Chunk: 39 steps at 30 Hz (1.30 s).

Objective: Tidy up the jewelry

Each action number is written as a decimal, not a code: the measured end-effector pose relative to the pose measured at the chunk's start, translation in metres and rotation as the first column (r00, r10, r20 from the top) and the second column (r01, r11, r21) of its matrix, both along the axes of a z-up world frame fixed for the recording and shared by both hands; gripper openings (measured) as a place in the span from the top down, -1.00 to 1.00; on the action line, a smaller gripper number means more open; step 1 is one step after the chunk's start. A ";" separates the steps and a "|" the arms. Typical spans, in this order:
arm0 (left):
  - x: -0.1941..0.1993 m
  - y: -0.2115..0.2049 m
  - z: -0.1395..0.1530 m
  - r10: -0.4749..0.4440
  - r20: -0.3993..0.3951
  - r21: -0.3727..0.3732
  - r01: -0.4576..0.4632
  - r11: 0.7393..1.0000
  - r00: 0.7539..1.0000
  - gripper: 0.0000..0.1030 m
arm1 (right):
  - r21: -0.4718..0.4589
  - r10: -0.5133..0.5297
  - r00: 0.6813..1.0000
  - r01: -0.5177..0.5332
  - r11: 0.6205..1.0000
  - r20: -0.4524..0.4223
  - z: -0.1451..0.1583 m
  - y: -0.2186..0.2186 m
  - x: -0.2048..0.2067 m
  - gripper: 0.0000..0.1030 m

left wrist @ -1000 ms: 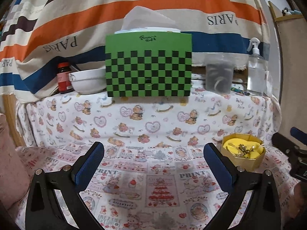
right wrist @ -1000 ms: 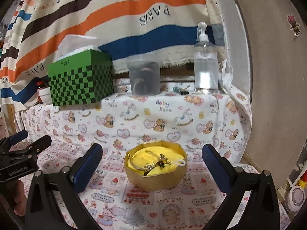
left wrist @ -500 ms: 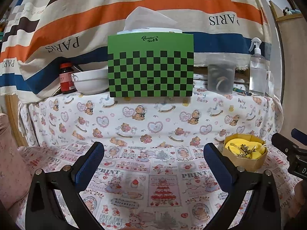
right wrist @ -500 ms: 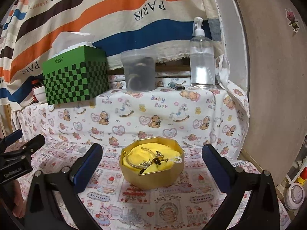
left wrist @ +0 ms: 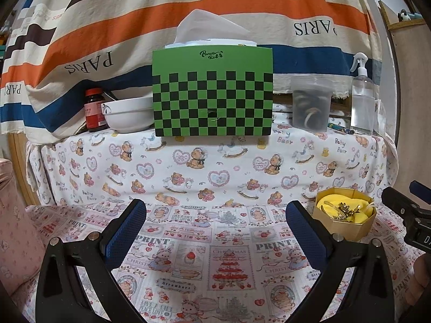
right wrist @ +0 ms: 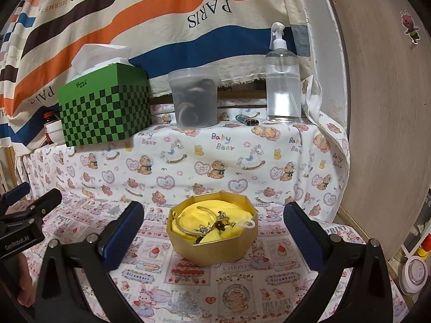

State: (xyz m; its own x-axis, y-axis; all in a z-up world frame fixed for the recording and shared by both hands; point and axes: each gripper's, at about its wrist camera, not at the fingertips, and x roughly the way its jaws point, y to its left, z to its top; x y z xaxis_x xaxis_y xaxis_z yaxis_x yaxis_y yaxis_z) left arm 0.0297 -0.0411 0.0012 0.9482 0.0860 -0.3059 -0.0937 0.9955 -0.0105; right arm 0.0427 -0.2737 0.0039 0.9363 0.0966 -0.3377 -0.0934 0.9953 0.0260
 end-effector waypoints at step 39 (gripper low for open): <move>0.000 -0.001 0.000 -0.015 -0.004 0.001 0.015 1.000 1.000 -0.99 | -0.014 0.014 1.000 -0.014 1.000 0.002 0.000 0.003 -0.001 -1.00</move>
State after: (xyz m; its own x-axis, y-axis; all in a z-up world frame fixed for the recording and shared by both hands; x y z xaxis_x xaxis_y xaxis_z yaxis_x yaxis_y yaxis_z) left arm 0.0293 -0.0417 0.0012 0.9481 0.0723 -0.3095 -0.0791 0.9968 -0.0094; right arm 0.0417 -0.2705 0.0041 0.9357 0.1051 -0.3366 -0.1072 0.9942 0.0123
